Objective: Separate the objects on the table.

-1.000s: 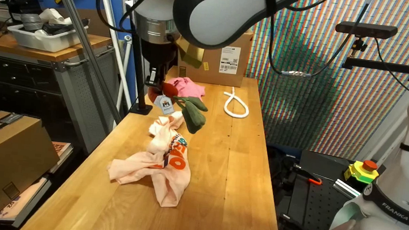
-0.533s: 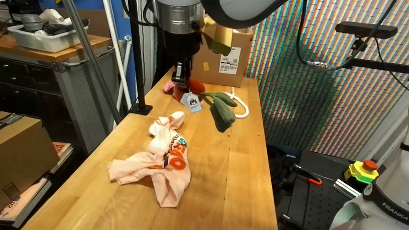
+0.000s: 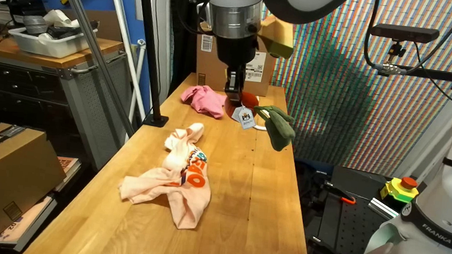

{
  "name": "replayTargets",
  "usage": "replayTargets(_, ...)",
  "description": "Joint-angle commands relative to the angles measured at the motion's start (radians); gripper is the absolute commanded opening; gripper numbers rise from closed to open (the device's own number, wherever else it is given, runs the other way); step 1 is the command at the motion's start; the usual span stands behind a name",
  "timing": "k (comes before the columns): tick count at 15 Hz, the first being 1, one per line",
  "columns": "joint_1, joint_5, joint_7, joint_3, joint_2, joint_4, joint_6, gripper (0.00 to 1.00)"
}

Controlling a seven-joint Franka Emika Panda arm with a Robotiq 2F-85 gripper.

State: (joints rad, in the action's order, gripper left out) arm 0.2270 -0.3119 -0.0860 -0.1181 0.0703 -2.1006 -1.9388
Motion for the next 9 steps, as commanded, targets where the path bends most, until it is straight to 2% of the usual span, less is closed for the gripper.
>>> replayTargets(1,-0.033,0.036,0.020,-0.013,0.090,-0.099,-0.022,0.03)
replayTargets(9,-0.072,0.005,-0.075,-0.015,0.203,-0.273,-0.193,0.03)
